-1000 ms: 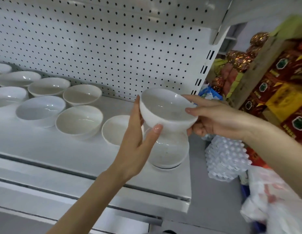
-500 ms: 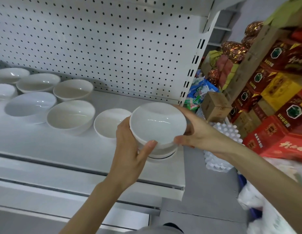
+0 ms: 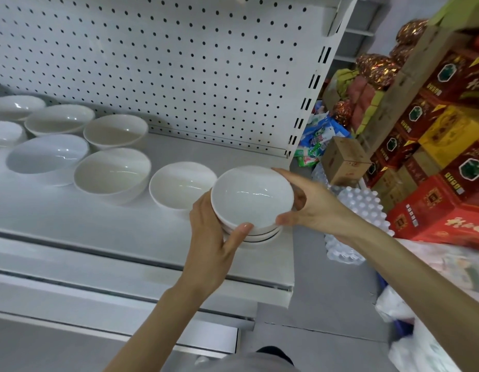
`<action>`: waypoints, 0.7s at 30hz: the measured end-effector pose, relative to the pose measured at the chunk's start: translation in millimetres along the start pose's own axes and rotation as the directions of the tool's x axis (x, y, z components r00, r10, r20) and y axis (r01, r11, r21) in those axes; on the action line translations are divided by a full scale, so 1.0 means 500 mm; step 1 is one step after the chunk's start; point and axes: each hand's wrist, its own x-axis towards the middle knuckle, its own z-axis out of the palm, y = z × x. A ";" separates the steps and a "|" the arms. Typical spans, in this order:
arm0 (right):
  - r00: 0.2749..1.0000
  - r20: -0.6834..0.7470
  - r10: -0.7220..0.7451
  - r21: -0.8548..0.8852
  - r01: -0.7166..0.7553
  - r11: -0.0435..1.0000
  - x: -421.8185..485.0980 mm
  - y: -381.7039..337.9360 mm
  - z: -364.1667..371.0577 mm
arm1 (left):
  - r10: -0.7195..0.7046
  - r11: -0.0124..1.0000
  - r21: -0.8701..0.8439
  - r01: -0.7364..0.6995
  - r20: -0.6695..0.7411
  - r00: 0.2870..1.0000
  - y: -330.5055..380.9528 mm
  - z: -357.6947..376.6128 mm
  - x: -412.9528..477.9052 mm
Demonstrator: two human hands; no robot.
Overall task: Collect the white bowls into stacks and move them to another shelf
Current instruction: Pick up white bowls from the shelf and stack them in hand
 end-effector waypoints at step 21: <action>0.903 -0.429 -0.015 0.289 0.153 0.945 -0.013 0.053 0.141 | -0.203 0.921 -0.350 0.171 -0.057 0.978 0.037 0.048 -0.039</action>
